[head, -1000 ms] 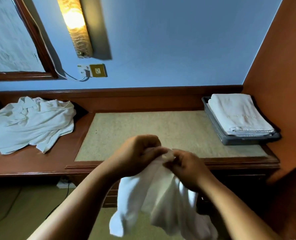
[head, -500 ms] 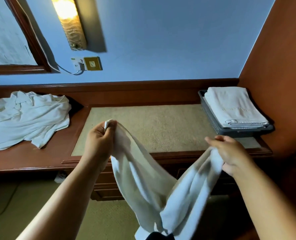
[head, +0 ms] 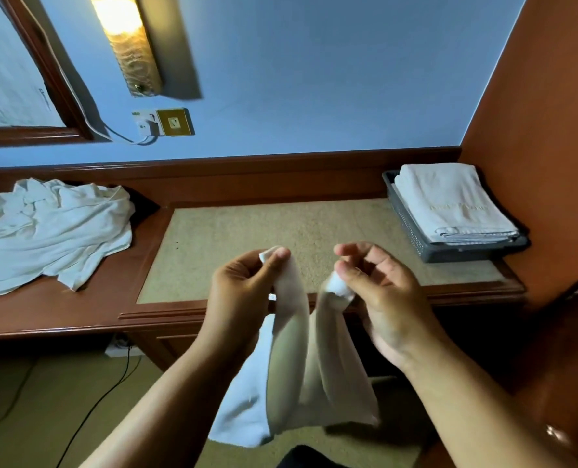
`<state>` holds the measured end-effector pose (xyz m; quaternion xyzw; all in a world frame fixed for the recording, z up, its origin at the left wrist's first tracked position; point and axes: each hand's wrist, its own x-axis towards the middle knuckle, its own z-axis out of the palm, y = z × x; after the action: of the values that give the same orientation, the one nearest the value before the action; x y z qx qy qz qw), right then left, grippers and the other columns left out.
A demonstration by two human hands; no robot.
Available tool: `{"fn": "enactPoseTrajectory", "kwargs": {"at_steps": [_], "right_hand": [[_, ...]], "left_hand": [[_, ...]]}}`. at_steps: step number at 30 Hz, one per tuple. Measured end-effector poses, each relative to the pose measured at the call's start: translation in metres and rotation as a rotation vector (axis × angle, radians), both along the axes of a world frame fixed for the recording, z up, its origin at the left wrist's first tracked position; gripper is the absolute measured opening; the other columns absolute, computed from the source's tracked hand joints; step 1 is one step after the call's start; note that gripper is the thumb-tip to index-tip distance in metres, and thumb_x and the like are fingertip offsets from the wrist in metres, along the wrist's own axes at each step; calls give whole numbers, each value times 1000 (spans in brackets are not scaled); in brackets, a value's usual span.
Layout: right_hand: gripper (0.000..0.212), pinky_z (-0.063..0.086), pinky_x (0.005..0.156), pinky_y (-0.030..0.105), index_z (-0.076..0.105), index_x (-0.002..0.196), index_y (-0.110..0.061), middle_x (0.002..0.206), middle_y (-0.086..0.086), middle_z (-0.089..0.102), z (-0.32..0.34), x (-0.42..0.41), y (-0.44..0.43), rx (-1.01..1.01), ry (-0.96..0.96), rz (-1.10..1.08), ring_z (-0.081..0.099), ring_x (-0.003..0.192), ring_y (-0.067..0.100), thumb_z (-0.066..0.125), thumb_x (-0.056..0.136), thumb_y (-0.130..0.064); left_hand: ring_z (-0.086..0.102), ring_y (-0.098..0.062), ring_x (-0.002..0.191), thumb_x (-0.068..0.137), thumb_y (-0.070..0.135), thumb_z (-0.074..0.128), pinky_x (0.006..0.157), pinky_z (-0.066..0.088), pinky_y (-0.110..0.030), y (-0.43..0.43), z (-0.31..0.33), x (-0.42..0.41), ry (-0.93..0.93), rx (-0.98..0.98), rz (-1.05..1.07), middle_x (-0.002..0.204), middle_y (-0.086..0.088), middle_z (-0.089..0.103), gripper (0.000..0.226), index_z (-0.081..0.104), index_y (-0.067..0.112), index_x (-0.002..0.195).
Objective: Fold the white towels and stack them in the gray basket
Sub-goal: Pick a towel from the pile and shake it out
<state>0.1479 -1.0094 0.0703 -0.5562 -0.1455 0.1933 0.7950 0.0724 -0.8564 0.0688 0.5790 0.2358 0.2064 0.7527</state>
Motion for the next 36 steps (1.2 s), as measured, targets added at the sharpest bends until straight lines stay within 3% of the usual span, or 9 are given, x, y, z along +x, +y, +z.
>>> {"fn": "enactPoseTrajectory", "kwargs": {"at_steps": [3, 7, 12, 16, 23, 27, 32, 36], "right_hand": [[21, 50, 74, 18, 73, 102, -15, 92, 4, 69, 2, -7, 5, 18, -96, 124, 64, 84, 9, 66, 89, 0], [40, 51, 79, 20, 71, 107, -12, 90, -2, 68, 0, -5, 0, 1, -215, 213, 65, 88, 10, 57, 74, 6], [34, 57, 88, 37, 73, 103, -23, 101, -5, 72, -8, 1, 3, -331, -654, 71, 70, 99, 18, 74, 84, 5], [16, 52, 75, 21, 76, 95, -20, 89, -12, 64, 1, 3, 0, -395, -892, 30, 66, 87, 13, 78, 84, -8], [12, 52, 68, 23, 73, 94, -21, 88, -7, 62, 20, -3, -6, -428, -993, 229, 62, 80, 16, 75, 87, -12], [5, 45, 65, 16, 72, 94, -21, 85, -10, 59, 25, -2, -8, -464, -997, 294, 59, 77, 15, 73, 90, -19], [4, 37, 60, 11, 73, 93, -22, 80, -14, 49, 23, 4, -5, -490, -1032, 133, 51, 70, 11, 71, 90, -25], [3, 27, 49, 10, 75, 90, -21, 63, -20, 51, 18, 8, -3, -487, -976, -77, 43, 51, 6, 74, 88, -22]], "left_hand": [[69, -25, 67, 92, 25, 66, 54, 56, -34, -8, 5, -1, -12, -90, -25, 77, -15, 71, 22, 73, 5, 96], [71, -20, 71, 87, 30, 64, 55, 55, -29, -1, 11, -7, -65, -159, -60, 80, -10, 73, 26, 73, 7, 95], [75, -21, 77, 100, 18, 53, 59, 58, -27, 3, 14, -9, -98, -188, -56, 87, -12, 76, 23, 69, 2, 104], [75, -22, 84, 103, 16, 51, 63, 59, -27, 6, 15, -8, -111, -167, -23, 95, -12, 77, 24, 69, 1, 109], [74, -24, 89, 99, 20, 57, 68, 59, -30, 16, 11, -5, -91, -119, 33, 95, -10, 77, 20, 71, 7, 105], [74, -21, 85, 93, 24, 60, 67, 59, -28, 17, 8, -3, -95, -102, 28, 90, -9, 77, 22, 71, 8, 103], [73, -20, 82, 97, 22, 57, 69, 59, -28, 17, 4, -2, -90, -18, 7, 90, -9, 77, 20, 72, 9, 103], [72, -20, 79, 98, 15, 57, 70, 59, -28, 14, 4, -2, -103, 22, -25, 88, -11, 76, 18, 72, 6, 99]]}}
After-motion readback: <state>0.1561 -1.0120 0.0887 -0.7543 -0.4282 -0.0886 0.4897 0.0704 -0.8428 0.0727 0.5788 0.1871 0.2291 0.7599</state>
